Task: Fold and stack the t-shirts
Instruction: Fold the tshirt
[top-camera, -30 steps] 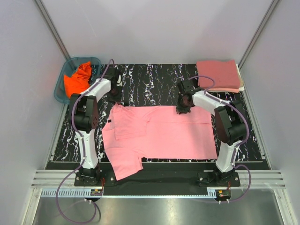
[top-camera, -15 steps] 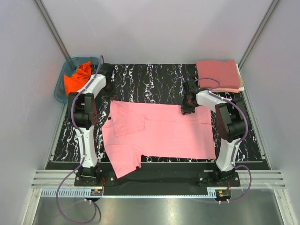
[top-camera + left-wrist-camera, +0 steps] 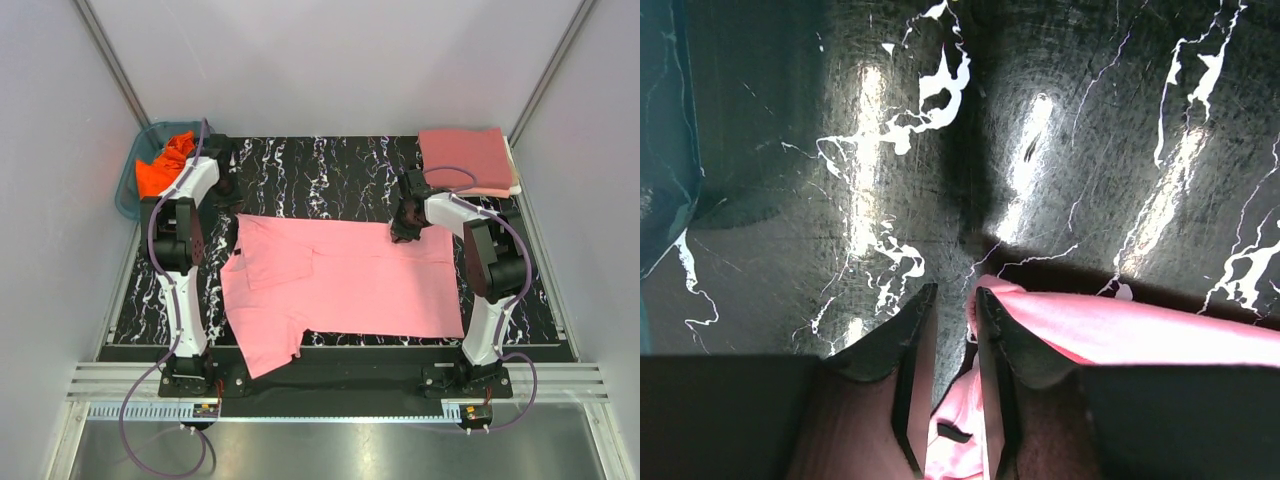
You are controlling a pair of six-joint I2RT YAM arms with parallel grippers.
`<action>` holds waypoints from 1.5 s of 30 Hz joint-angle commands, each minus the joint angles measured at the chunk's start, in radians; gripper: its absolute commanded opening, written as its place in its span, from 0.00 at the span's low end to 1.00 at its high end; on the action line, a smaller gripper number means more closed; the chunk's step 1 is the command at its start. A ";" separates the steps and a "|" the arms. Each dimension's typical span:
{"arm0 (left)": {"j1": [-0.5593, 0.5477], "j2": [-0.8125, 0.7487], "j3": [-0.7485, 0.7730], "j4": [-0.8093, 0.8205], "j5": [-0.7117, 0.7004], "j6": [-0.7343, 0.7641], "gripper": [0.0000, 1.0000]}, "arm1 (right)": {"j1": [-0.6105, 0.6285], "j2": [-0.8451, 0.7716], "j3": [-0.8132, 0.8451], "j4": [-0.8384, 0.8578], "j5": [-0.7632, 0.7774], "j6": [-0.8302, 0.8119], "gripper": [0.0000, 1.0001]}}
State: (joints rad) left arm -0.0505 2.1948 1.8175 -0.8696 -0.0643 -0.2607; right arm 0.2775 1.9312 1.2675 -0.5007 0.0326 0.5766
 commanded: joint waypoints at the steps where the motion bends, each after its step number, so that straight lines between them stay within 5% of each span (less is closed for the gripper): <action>1: 0.006 -0.016 0.043 0.012 -0.012 0.000 0.26 | -0.021 0.018 -0.031 -0.036 0.061 -0.035 0.15; 6: -0.002 -0.104 0.034 0.014 -0.038 0.003 0.39 | -0.021 -0.021 -0.011 -0.041 0.043 -0.026 0.20; 11: -0.018 -0.205 0.006 0.012 -0.069 -0.003 0.41 | -0.020 -0.078 0.009 -0.045 -0.009 -0.006 0.24; 19: -0.130 -0.299 -0.185 0.106 0.198 -0.049 0.38 | 0.015 -0.135 0.023 -0.041 -0.100 0.032 0.24; 32: -0.140 -0.288 -0.466 0.110 0.002 -0.152 0.34 | -0.021 -0.167 -0.098 -0.061 0.038 0.017 0.21; 45: -0.134 -0.271 -0.517 0.116 -0.121 -0.158 0.36 | -0.159 -0.144 -0.158 -0.136 0.188 0.017 0.19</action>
State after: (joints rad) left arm -0.1932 1.9282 1.3151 -0.7692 -0.1020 -0.4026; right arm 0.1226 1.7710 1.1061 -0.6304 0.1741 0.6170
